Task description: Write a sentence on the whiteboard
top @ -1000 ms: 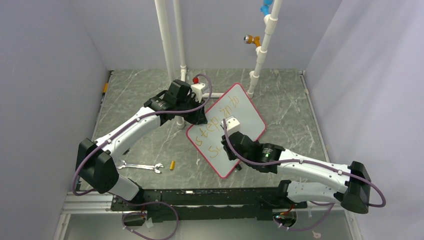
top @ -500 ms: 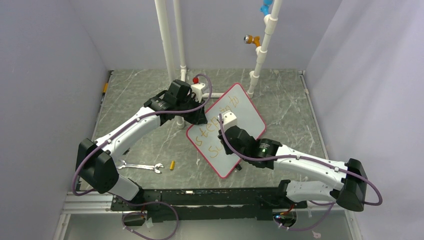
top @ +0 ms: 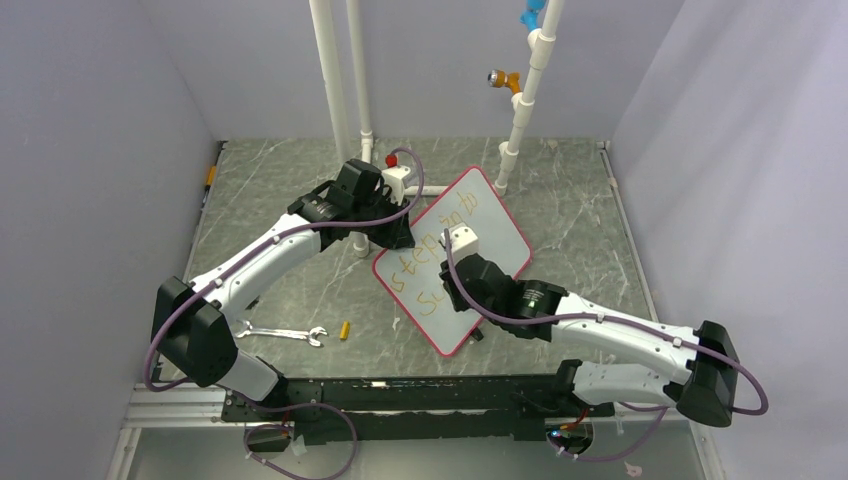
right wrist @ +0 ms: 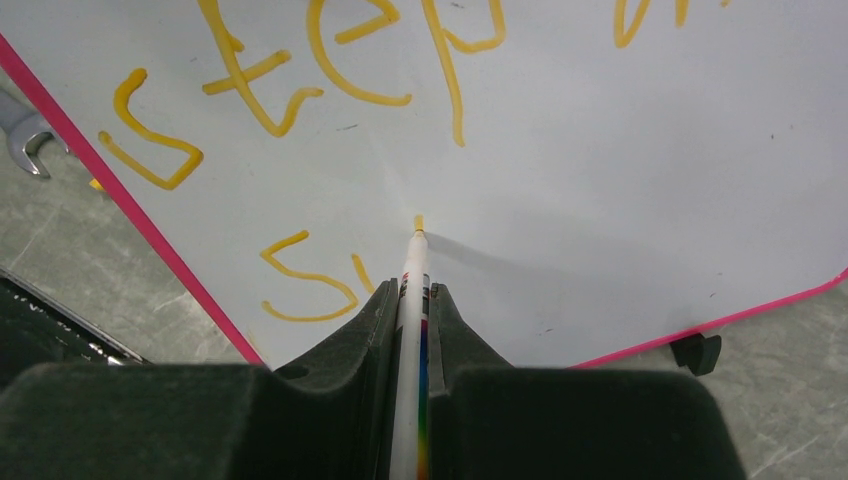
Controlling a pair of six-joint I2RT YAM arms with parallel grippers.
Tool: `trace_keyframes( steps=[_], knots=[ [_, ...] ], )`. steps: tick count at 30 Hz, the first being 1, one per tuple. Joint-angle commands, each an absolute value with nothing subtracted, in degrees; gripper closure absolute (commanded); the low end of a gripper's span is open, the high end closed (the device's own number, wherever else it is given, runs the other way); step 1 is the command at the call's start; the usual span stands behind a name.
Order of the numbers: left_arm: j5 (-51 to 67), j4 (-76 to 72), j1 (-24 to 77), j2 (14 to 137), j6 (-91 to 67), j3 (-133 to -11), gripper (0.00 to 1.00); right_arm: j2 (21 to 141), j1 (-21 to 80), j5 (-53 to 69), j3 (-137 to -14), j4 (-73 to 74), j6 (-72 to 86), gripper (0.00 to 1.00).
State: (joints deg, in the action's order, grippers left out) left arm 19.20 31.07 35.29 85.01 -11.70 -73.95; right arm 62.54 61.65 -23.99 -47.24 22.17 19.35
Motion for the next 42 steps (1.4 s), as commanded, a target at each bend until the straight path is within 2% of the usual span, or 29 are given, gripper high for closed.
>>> trace_keyframes(
  steps=[1,15,42],
  knots=[
    [14.34,30.41,35.42,84.9,-6.19,-75.68,1.0,61.19,61.53,-22.43,-45.29,20.28,21.38,1.0],
    [14.41,30.37,35.42,84.9,-6.22,-75.67,1.0,58.17,61.44,-23.02,-41.49,22.18,23.81,1.0],
    [13.74,30.98,35.42,84.63,-5.87,-75.98,1.0,53.81,60.49,-27.43,-48.39,26.14,21.44,1.0]
  ],
)
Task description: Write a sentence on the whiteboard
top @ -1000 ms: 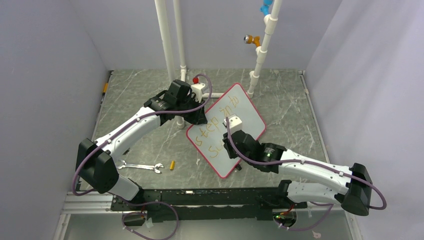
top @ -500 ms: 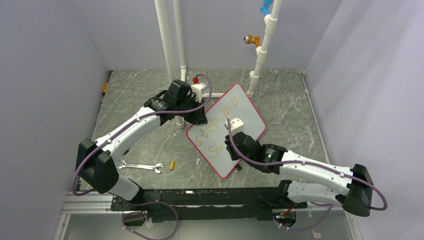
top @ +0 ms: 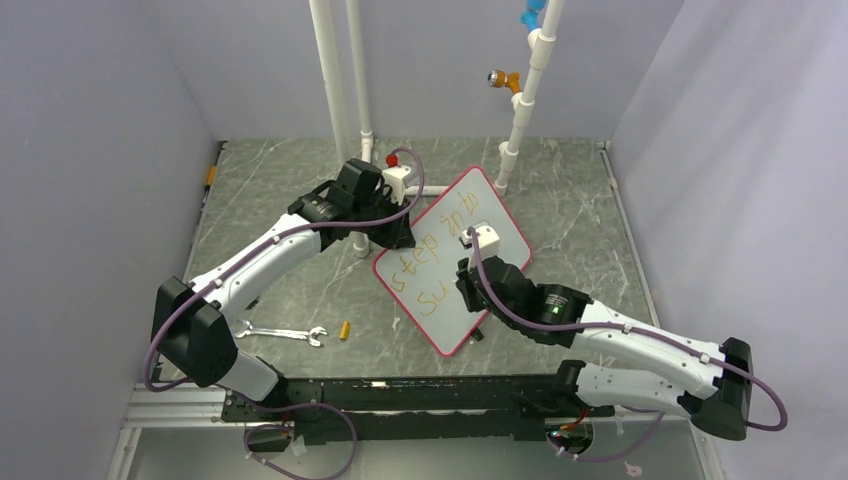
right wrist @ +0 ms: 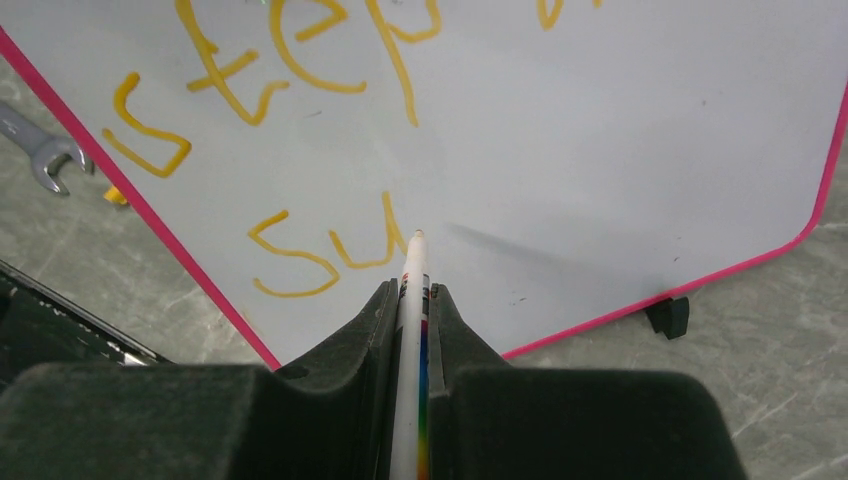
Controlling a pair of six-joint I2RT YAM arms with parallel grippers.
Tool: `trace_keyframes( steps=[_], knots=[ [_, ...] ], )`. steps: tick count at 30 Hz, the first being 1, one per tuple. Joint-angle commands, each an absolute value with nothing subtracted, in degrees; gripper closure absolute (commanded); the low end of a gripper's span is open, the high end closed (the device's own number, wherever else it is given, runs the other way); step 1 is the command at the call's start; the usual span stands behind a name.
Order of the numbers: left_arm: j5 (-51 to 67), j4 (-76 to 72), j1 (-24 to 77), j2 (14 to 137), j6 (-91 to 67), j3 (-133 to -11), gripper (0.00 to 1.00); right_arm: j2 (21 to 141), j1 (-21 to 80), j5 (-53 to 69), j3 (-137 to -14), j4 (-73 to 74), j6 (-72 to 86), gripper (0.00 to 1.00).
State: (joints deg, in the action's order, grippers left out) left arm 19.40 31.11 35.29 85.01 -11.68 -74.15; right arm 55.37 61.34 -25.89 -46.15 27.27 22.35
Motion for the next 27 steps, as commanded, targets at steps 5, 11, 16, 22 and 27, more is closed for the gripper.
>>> trace_keyframes(
  steps=[5,11,16,22,27],
  knots=[
    [13.32,31.01,35.41,84.35,-5.71,-75.85,1.0,53.11,56.96,-23.88,-47.45,23.64,21.2,1.0],
    [12.68,31.18,35.41,84.29,-5.54,-75.66,1.0,52.22,51.89,-18.23,-45.77,20.53,20.83,1.0],
    [12.39,31.31,35.42,84.57,-5.41,-75.8,1.0,52.75,49.59,-15.49,-44.77,18.85,20.59,1.0],
    [12.06,31.34,35.34,84.6,-5.27,-75.76,1.0,53.61,48.31,-13.78,-43.91,16.88,20.48,1.0],
    [12.13,31.44,35.42,84.92,-5.27,-75.97,1.0,54.28,47.32,-12.69,-43.86,16.03,20.07,1.0]
  ],
)
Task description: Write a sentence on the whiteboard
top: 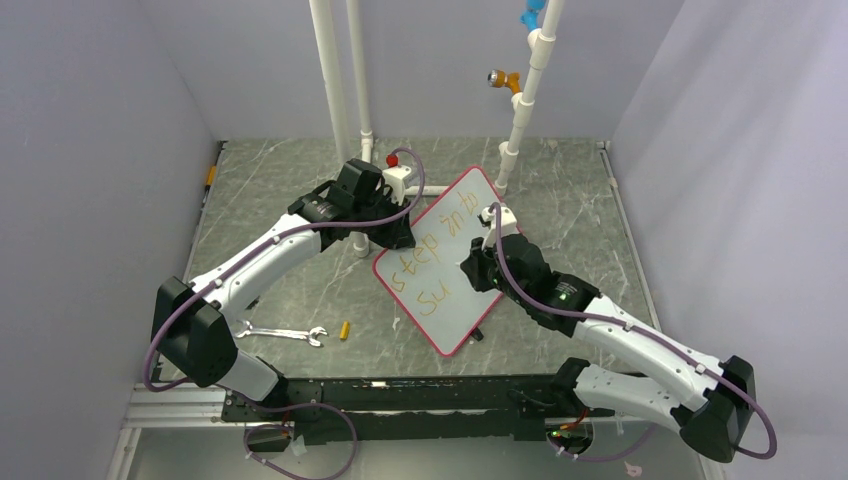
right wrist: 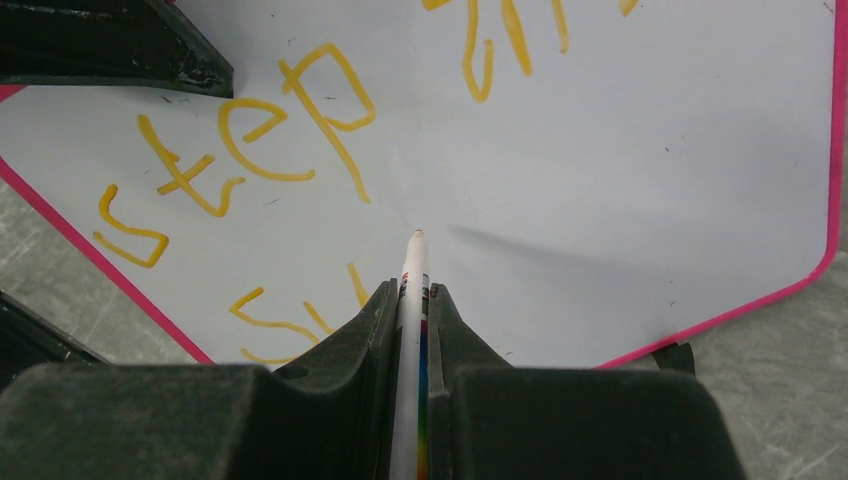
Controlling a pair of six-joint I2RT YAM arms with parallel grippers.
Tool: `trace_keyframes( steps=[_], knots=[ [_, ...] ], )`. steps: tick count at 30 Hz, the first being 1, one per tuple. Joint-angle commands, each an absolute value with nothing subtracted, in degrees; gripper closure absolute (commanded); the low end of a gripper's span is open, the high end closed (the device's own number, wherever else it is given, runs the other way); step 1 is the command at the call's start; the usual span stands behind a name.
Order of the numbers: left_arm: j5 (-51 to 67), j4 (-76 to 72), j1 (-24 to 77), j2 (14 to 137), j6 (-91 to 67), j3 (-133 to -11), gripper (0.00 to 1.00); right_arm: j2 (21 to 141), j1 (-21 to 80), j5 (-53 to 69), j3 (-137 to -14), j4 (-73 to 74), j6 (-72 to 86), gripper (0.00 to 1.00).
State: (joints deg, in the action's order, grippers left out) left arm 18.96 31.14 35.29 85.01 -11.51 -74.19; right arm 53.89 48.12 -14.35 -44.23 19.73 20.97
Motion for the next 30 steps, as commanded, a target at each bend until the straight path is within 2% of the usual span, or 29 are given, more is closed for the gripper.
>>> trace_keyframes(
  steps=[1,30],
  knots=[
    [12.08,31.53,35.41,84.9,-5.2,-75.94,1.0,54.39,47.17,-12.49,-43.78,15.88,20.04,1.0],
    [11.35,31.69,35.86,84.46,-5.01,-75.84,1.0,54.94,46.52,-10.88,-43.66,15.21,20.39,1.0]
  ],
)
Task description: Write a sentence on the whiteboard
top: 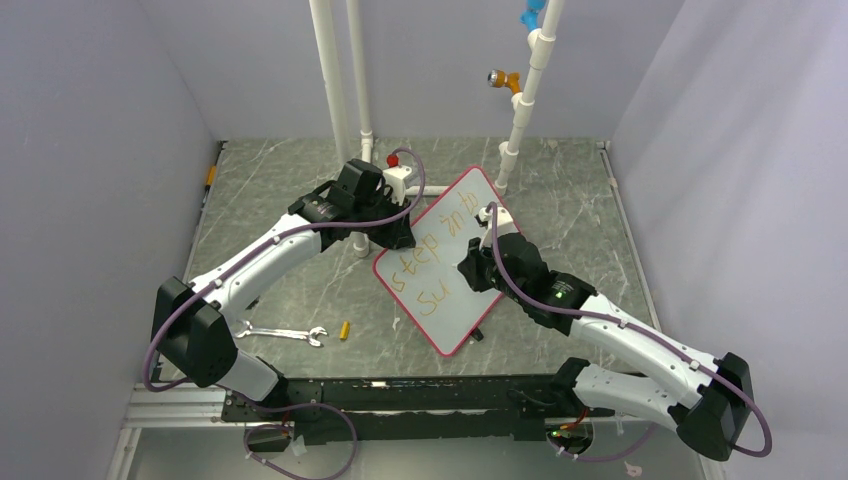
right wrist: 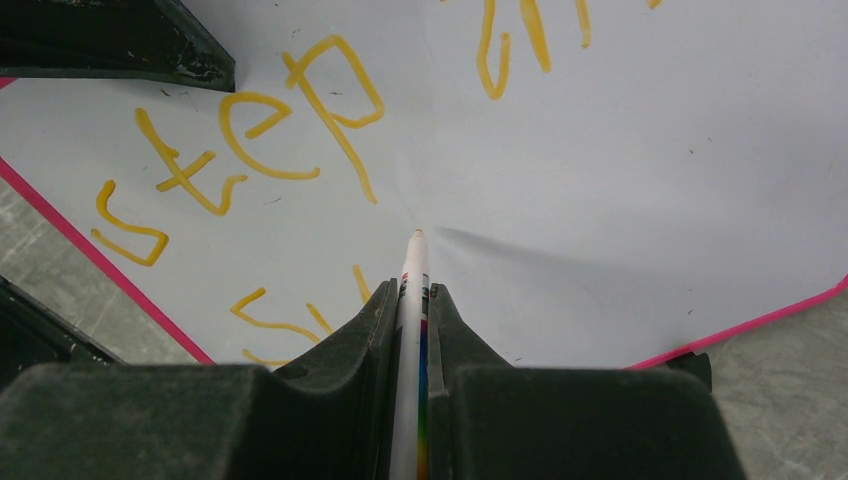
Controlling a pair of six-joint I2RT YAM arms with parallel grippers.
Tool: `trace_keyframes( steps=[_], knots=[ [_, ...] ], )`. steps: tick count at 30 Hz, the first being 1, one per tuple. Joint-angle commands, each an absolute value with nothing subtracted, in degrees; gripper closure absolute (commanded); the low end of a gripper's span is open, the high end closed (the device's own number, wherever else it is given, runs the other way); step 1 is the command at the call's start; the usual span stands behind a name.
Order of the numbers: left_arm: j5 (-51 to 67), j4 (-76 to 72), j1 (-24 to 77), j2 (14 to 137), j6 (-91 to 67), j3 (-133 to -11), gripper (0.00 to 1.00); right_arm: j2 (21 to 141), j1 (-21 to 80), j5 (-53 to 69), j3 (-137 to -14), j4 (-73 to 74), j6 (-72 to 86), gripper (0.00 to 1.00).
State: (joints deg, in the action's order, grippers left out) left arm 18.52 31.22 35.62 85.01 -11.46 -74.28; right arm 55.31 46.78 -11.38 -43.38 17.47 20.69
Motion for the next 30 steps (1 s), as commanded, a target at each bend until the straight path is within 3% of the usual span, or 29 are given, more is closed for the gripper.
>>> trace_keyframes(
  steps=[1,30],
  knots=[
    [11.34,31.72,35.91,84.46,-5.01,-75.89,1.0,54.93,46.56,-10.83,-43.74,15.27,20.4,1.0],
    [11.07,31.72,36.07,84.29,-4.92,-75.75,1.0,56.55,46.09,-12.96,-44.54,15.32,20.57,1.0]
  ],
)
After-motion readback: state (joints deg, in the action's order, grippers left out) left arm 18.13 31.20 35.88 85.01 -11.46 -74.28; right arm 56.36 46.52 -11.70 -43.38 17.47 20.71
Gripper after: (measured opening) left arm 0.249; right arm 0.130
